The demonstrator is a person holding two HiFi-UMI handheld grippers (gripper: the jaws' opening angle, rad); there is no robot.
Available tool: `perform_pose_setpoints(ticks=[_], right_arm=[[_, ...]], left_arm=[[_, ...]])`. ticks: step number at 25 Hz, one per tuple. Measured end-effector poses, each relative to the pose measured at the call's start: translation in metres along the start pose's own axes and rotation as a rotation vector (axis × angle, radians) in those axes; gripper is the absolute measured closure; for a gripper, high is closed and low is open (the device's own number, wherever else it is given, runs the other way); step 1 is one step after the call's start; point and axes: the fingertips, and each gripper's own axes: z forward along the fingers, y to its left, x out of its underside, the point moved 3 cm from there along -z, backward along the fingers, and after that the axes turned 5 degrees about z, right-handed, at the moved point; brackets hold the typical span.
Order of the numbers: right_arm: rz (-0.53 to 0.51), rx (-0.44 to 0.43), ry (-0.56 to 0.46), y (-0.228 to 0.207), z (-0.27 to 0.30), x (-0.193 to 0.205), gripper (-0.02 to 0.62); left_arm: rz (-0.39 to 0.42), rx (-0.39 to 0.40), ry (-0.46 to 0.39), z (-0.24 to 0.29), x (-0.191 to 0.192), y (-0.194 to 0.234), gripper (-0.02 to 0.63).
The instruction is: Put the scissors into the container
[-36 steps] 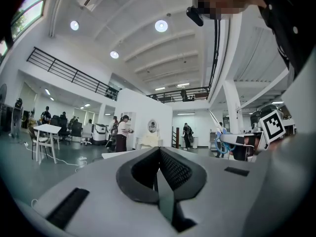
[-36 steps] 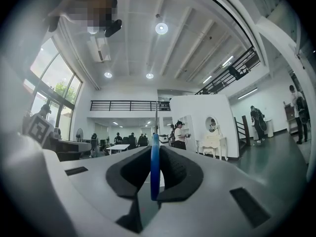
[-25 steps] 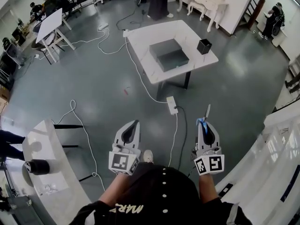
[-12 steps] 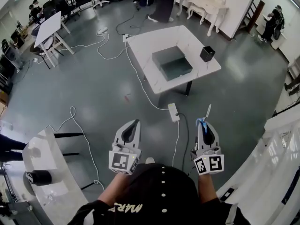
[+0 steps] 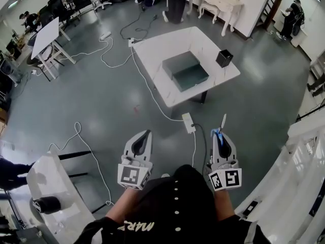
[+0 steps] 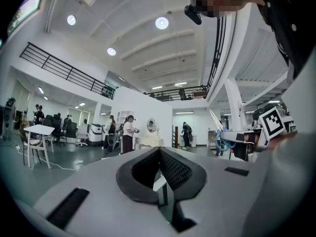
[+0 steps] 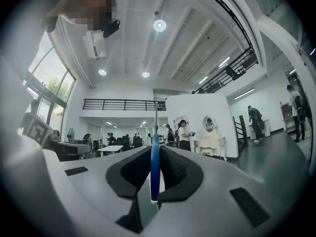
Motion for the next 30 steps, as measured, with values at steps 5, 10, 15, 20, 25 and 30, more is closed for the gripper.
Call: perform_pose_setpoints(ticks=[5, 10, 15, 20, 25, 30], right_arm=[[0.022, 0.025, 0.029, -0.019, 0.013, 0.015, 0.535], [0.023, 0.018, 0.028, -0.042, 0.049, 0.021, 0.535], [0.012, -0.010, 0.025, -0.080, 0.102, 0.017, 0.535], [0.010, -0.036, 0.020, -0.112, 0.151, 0.004, 0.535], [0.026, -0.050, 0.026, -0.146, 0.188, 0.001, 0.535], [0.086, -0.067, 0.037, -0.178, 0.219, 0.007, 0.535]], left_arm=[[-0.015, 0.016, 0.031, 0.022, 0.016, -0.001, 0.580], [-0.018, 0.012, 0.044, 0.062, 0.026, 0.010, 0.581], [-0.011, 0.012, 0.026, 0.126, 0.015, 0.016, 0.580], [-0.009, 0.002, 0.034, 0.180, 0.003, 0.022, 0.580], [-0.007, -0.007, 0.043, 0.227, 0.000, 0.023, 0.580], [0.000, -0.033, 0.060, 0.266, 0.002, 0.024, 0.580]])
